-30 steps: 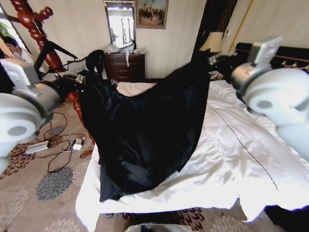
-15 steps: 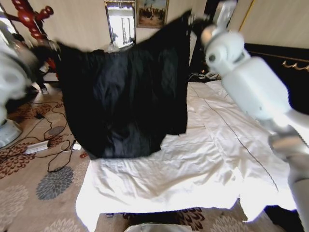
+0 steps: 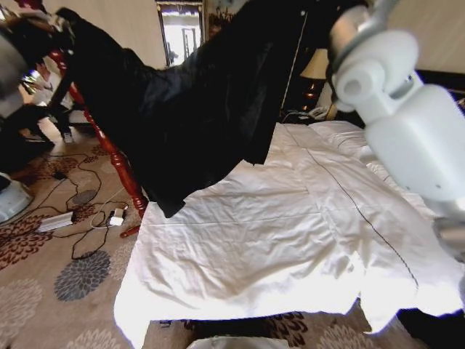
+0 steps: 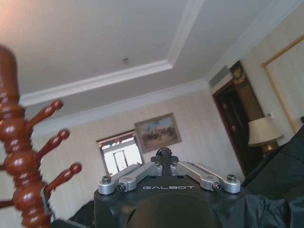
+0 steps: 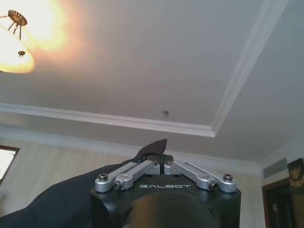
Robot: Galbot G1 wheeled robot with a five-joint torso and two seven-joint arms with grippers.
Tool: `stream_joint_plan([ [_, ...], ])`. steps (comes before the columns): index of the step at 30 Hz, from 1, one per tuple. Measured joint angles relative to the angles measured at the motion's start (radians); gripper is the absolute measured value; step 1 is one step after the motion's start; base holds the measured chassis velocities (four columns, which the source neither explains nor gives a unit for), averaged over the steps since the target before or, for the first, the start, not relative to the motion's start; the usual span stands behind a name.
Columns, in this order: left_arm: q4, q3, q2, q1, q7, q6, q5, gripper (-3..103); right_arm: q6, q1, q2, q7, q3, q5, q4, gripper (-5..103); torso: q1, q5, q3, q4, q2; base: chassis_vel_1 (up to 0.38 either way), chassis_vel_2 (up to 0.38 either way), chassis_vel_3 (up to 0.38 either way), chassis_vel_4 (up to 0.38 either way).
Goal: Pick up the clothes from the bed and hang them on the clothes hanger.
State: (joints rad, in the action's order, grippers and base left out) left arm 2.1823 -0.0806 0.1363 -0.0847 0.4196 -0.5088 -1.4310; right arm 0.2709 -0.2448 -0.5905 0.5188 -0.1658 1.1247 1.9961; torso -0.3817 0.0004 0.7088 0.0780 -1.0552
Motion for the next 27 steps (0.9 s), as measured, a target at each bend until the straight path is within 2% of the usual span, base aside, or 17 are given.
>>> stream_joint_plan([
  [2,0.076,-0.029,-0.053,-0.025,0.015,0.003,-0.065,1,0.03,0.05,0.09,0.034,0.085,0.067,0.126,0,0.0,0.0003,0.0,0.0008,0.0,0.0,0.0,0.0,0.0],
  [3,0.076,-0.029,-0.053,-0.025,0.015,0.003,-0.065,1,0.03,0.05,0.09,0.034,0.085,0.067,0.126,0,0.0,0.0003,0.0,0.0008,0.0,0.0,0.0,0.0,0.0],
  [7,0.168,-0.125,-0.157,-0.087,0.016,0.005,-0.138,1,0.083,0.067,0.247,0.067,0.222,0.209,0.299,0,0.001,-0.0003,-0.001,0.0002,0.0,0.0,0.0,0.0,0.0],
  [11,0.164,-0.193,-0.206,-0.1,0.003,-0.014,-0.142,1,0.108,-0.05,0.275,0.058,0.212,0.268,0.306,0,0.001,-0.0005,0.0,-0.0003,0.0,0.0,0.0,0.0,0.0],
  [14,0.148,-0.199,-0.211,-0.096,0.003,-0.039,-0.129,1,0.125,-0.093,0.246,0.047,0.188,0.265,0.27,0,0.001,-0.0007,0.0,-0.0002,0.0,0.0,0.0,0.0,0.0],
  [16,0.144,-0.174,-0.19,-0.071,0.01,-0.065,-0.096,1,0.132,-0.068,0.209,0.037,0.177,0.211,0.231,0,0.0,-0.0009,0.0,-0.001,0.0,0.0,0.0,0.0,0.0],
  [17,0.144,-0.174,-0.19,-0.071,0.01,-0.065,-0.096,1,0.132,-0.068,0.209,0.037,0.177,0.211,0.231,0,0.0,-0.0009,0.0,-0.001,0.0,0.0,0.0,0.0,0.0],
  [18,0.144,-0.155,-0.173,-0.05,0.013,-0.073,-0.073,1,0.132,-0.034,0.193,0.033,0.176,0.168,0.213,0,0.0,-0.001,0.0,-0.0009,0.0,0.0,0.0,0.0,0.0],
  [20,0.136,-0.106,-0.108,0.028,0.019,-0.086,-0.006,1,0.131,0.108,0.151,0.021,0.179,0.042,0.164,0,0.0,-0.001,0.0,0.0005,0.0,0.0,0.0,0.0,0.0],
  [22,0.112,-0.095,-0.034,0.151,0.024,-0.091,0.072,1,0.127,0.249,0.096,0.005,0.169,-0.063,0.108,0,0.0,0.0011,0.0,0.0005,0.0,0.0,0.0,0.0,0.0],
  [23,0.112,-0.095,-0.034,0.151,0.024,-0.091,0.072,1,0.127,0.249,0.096,0.005,0.169,-0.063,0.108,0,0.0,0.0011,0.0,0.0005,0.0,0.0,0.0,0.0,0.0],
  [26,0.033,-0.002,0.098,0.294,0.025,-0.106,0.195,1,0.1,0.377,-0.031,-0.034,0.112,-0.207,-0.041,0,-0.001,-0.0009,0.001,0.0005,0.0,0.0,0.0,0.0,0.0],
  [27,0.033,-0.002,0.098,0.294,0.025,-0.106,0.195,1,0.1,0.377,-0.031,-0.034,0.112,-0.207,-0.041,0,-0.001,-0.0009,0.001,0.0005,0.0,0.0,0.0,0.0,0.0],
])
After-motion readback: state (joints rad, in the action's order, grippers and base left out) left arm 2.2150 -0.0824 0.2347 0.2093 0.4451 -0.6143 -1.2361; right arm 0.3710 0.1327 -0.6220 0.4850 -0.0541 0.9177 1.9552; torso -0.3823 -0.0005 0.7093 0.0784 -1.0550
